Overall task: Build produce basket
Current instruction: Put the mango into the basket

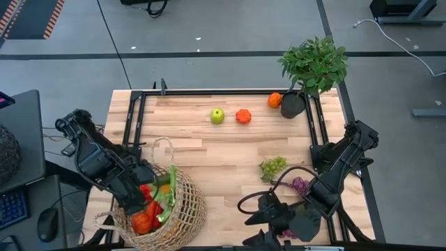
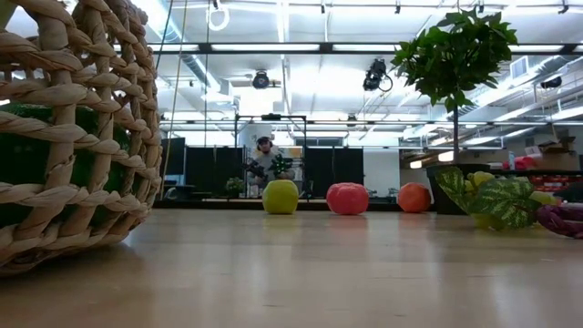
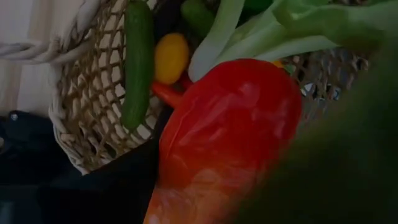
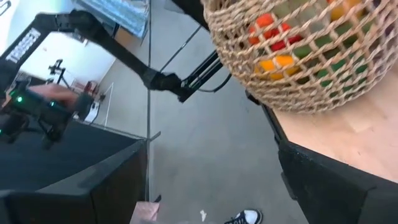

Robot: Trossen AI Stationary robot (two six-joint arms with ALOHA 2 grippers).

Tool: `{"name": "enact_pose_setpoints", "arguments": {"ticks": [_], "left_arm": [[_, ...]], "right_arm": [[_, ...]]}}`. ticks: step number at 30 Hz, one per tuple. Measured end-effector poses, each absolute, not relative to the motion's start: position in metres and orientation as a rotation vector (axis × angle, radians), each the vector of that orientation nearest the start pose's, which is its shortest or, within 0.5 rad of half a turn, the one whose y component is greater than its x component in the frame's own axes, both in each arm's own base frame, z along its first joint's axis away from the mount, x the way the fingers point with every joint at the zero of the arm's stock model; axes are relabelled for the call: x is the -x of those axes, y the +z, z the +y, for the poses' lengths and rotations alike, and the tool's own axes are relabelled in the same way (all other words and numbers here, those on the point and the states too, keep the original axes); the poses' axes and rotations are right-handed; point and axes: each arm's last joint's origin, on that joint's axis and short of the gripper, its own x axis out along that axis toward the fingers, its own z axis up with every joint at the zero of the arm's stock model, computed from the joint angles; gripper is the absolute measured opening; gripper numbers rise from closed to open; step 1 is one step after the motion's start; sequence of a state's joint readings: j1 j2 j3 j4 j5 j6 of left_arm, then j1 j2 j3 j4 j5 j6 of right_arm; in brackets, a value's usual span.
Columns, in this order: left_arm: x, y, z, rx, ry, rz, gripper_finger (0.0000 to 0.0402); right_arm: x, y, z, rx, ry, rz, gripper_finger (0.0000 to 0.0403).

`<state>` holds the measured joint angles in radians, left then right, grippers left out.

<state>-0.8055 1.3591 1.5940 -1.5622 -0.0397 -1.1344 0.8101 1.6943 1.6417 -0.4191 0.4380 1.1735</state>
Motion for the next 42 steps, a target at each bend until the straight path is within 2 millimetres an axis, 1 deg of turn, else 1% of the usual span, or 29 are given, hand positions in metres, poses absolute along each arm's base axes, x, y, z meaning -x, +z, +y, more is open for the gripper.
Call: {"name": "enact_pose_setpoints", "arguments": {"ticks": [6, 10, 15, 17, 20, 24, 28, 32, 38, 40, 42], "left_arm": [[-0.148, 0.383, -0.151, 0.425, 0.168, 1.378, 0.0314], [-0.150, 0.383, -0.149, 0.436, 0.175, 1.373, 0.0315], [-0.150, 0.383, -0.149, 0.407, 0.153, 1.372, 0.0315], [-0.150, 0.379, -0.149, 0.382, 0.161, 1.373, 0.0315], [-0.151, 0.369, -0.149, 0.358, 0.235, 1.347, 0.0315], [-0.152, 0.364, -0.149, 0.379, 0.282, 1.345, 0.0316], [-0.152, 0.364, -0.150, 0.335, 0.211, 1.370, 0.0316], [-0.152, 0.365, -0.151, 0.353, 0.200, 1.373, 0.0316], [-0.156, 0.366, -0.156, 0.357, 0.133, 1.348, 0.0317], [-0.157, 0.366, -0.157, 0.354, 0.101, 1.343, 0.0321], [-0.158, 0.367, -0.161, 0.337, 0.037, 1.316, 0.0338]], "right_arm": [[-0.275, 0.370, 0.268, -0.884, 0.054, 0.509, 0.0366], [-0.278, 0.370, 0.264, -0.893, 0.028, 0.490, 0.0366], [-0.282, 0.371, 0.260, -0.899, 0.013, 0.476, 0.0366], [-0.283, 0.371, 0.259, -0.904, 0.013, 0.471, 0.0366], [-0.285, 0.372, 0.260, -0.917, 0.019, 0.460, 0.0366], [-0.282, 0.372, 0.262, -0.942, 0.016, 0.458, 0.0366], [-0.279, 0.372, 0.265, -0.936, 0.013, 0.455, 0.0366], [-0.279, 0.372, 0.265, -0.933, 0.012, 0.456, 0.0366], [-0.279, 0.371, 0.265, -0.922, 0.016, 0.464, 0.0366], [-0.279, 0.371, 0.265, -0.920, 0.016, 0.464, 0.0366], [-0.278, 0.371, 0.266, -0.919, 0.018, 0.465, 0.0366]]}}
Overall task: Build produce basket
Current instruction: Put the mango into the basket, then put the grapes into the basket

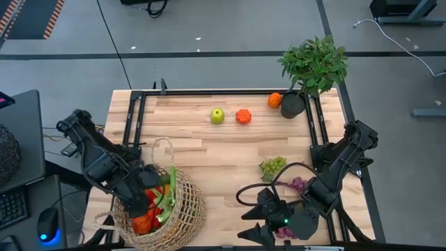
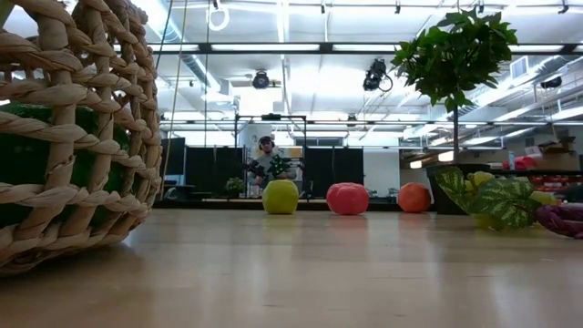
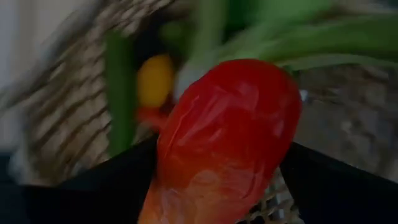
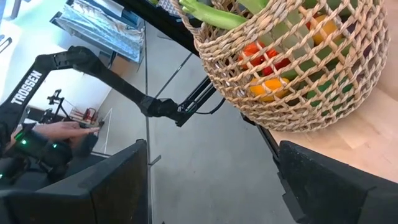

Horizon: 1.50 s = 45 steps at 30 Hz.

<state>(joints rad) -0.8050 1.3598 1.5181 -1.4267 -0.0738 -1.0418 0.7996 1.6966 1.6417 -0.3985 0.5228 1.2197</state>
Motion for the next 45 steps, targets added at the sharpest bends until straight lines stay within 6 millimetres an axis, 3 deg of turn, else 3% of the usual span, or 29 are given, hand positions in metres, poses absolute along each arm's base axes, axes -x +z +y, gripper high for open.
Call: {"name": "enact_pose_setpoints", "arguments": {"ticks": [3, 7, 21, 25, 29, 32, 36, 40, 45], "left_arm": [[-0.162, 0.372, -0.174, 0.328, -0.118, 1.240, 0.0371], [-0.163, 0.369, -0.174, 0.380, -0.060, 1.258, 0.0397], [-0.169, 0.372, -0.170, 0.489, -0.005, 1.248, 0.0396], [-0.174, 0.395, -0.161, 0.561, -0.060, 1.203, 0.0396], [-0.175, 0.432, -0.148, 0.600, -0.135, 1.088, 0.0396], [-0.176, 0.460, -0.137, 0.561, -0.177, 0.911, 0.0396], [-0.185, 0.490, -0.124, 0.453, -0.110, 0.585, 0.0396], [-0.203, 0.507, -0.113, 0.353, -0.097, 0.352, 0.0396], [-0.235, 0.513, -0.107, 0.311, -0.062, 0.188, 0.0396]], "right_arm": [[-0.276, 0.371, 0.268, -0.917, 0.027, 0.470, 0.0366], [-0.272, 0.371, 0.272, -0.909, 0.021, 0.460, 0.0366], [-0.272, 0.366, 0.266, -0.851, -0.072, 0.444, 0.0366], [-0.278, 0.355, 0.250, -0.803, -0.173, 0.531, 0.0366], [-0.283, 0.342, 0.228, -0.746, -0.268, 0.679, 0.0366], [-0.284, 0.333, 0.209, -0.702, -0.372, 0.785, 0.0366], [-0.278, 0.321, 0.184, -0.639, -0.575, 0.920, 0.0359], [-0.274, 0.310, 0.164, -0.601, -0.701, 1.042, 0.0344], [-0.277, 0.286, 0.147, -0.543, -0.706, 1.210, 0.0322]]}}
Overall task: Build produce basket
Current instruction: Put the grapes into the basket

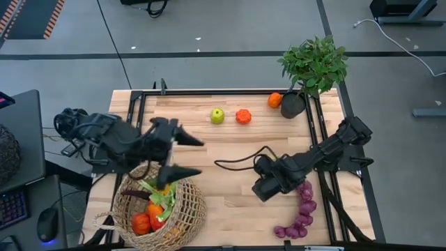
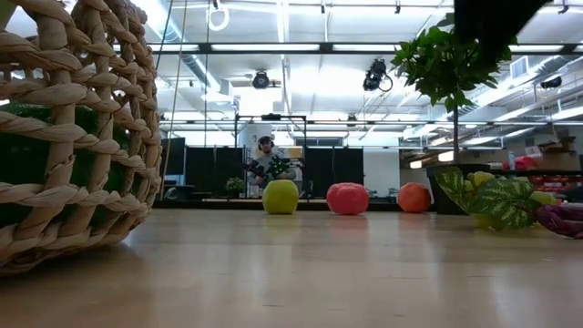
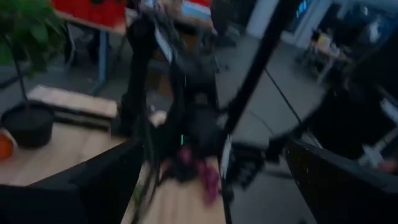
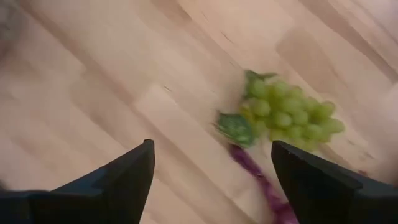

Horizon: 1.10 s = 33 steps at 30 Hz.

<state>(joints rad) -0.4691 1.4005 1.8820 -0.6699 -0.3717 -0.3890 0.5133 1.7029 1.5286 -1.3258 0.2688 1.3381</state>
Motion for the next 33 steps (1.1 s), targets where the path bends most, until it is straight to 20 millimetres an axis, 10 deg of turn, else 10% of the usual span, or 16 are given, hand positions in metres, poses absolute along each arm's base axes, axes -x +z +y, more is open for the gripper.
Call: {"name": "enact_pose_setpoints", "arguments": {"ticks": [14, 33], "left_arm": [[-0.280, 0.489, -0.122, 0.349, -0.025, 0.220, 0.0396], [-0.302, 0.486, -0.129, 0.407, -0.030, 0.143, 0.0396]], "right_arm": [[-0.268, 0.203, 0.089, -0.310, -0.630, 1.563, 0.0301], [-0.267, 0.163, 0.074, -0.112, -0.292, 1.581, 0.0237]]}}
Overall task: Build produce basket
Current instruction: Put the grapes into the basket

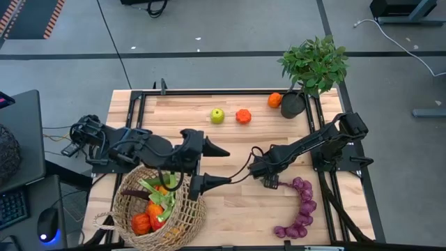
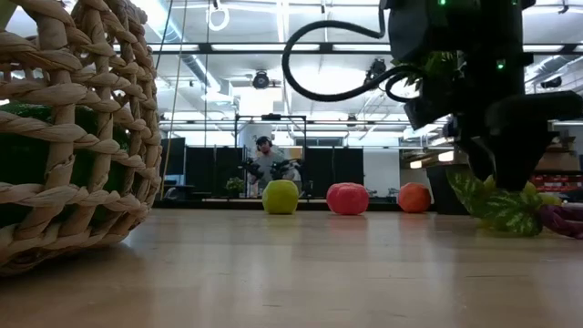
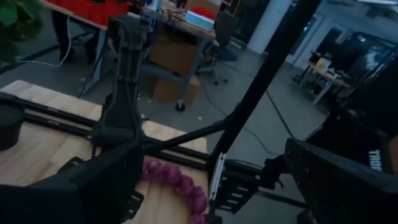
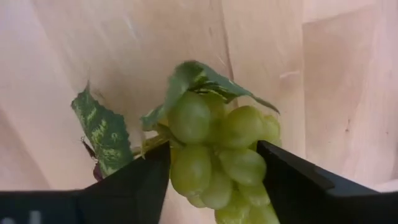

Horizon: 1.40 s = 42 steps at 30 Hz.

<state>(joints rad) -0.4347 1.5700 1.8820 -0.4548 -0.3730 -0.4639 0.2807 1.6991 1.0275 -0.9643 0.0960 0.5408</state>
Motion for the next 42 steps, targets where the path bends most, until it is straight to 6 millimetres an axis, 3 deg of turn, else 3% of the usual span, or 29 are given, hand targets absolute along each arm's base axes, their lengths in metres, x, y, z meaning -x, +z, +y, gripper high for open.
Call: {"name": "enact_pose_setpoints", "arguments": {"ticks": [5, 9, 18, 22, 29, 33, 42], "left_arm": [[-0.302, 0.489, -0.128, 0.434, -0.035, 0.116, 0.0396], [-0.300, 0.494, -0.121, 0.421, -0.022, 0.094, 0.0396], [-0.275, 0.513, -0.095, 0.426, 0.014, 0.051, 0.0396], [-0.268, 0.518, -0.084, 0.400, 0.041, 0.037, 0.0396], [-0.267, 0.514, -0.092, 0.476, 0.020, 0.081, 0.0396], [-0.267, 0.505, -0.090, 0.394, 0.049, 0.163, 0.0396], [-0.267, 0.486, -0.085, 0.448, 0.034, 0.358, 0.0396]], "right_arm": [[-0.264, 0.178, 0.074, -0.140, -0.248, 1.526, 0.0178], [-0.264, 0.202, 0.075, -0.230, -0.159, 1.384, 0.0125], [-0.277, 0.280, 0.080, -0.519, 0.077, 0.737, 0.0027], [-0.286, 0.304, 0.080, -0.620, 0.109, 0.494, 0.0021], [-0.298, 0.330, 0.080, -0.749, 0.161, 0.190, 0.0028], [-0.302, 0.335, 0.078, -0.789, 0.162, 0.113, 0.0026], [-0.304, 0.337, 0.077, -0.837, 0.136, 0.065, 0.0028]]}}
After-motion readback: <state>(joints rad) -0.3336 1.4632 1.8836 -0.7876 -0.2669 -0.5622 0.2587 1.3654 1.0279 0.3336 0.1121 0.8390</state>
